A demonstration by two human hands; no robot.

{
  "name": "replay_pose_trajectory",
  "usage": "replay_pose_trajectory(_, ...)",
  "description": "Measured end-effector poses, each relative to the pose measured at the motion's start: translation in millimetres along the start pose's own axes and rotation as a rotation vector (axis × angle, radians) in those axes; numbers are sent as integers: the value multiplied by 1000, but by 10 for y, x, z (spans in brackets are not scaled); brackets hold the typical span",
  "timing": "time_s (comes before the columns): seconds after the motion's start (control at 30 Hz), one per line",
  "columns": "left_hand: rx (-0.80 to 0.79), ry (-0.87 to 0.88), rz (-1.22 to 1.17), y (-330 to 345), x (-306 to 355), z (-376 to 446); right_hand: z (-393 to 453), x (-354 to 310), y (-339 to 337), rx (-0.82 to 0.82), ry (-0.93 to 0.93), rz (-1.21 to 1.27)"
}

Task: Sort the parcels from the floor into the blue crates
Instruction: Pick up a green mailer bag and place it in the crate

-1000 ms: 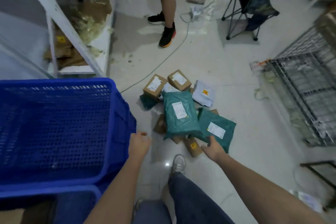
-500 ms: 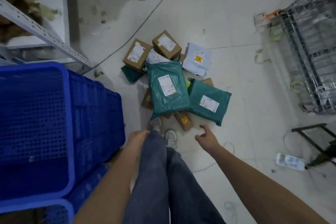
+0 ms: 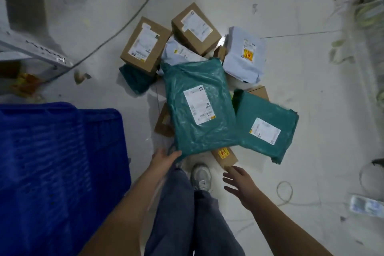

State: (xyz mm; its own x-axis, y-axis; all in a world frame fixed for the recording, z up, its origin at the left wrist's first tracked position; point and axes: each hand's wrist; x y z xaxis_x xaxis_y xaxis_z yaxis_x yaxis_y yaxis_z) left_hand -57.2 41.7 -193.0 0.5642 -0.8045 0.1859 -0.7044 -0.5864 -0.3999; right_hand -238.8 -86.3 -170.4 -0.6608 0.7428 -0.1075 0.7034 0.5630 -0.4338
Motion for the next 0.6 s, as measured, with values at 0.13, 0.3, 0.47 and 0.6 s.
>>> replay_pose_trajectory(0.13,-46,19,-79,148,38,470,405,-129,403,-85,78,190)
replay_pose_trajectory(0.3,-109,-40,-331,337,163,818,725,-307,721,-164,173,340)
replay_pose_trajectory(0.47,-178,-82,-383,567,-3,996,953,-278,842,-139,166,467)
replay_pose_trajectory(0.6,-165,-94,-342,650,-48,967,1007,-286,899,-125,144,523)
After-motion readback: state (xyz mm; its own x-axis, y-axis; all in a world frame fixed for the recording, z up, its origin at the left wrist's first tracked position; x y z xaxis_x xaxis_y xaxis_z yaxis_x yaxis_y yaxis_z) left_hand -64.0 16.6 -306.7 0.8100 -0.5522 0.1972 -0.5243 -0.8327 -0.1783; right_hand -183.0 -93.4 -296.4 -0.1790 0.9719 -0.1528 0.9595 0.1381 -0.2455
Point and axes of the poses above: each hand's wrist, its own z-axis towards the middle knuckle, its own y-axis out of the palm, x = y × z, and after that the axes turned 15 degrees about x, right-handed
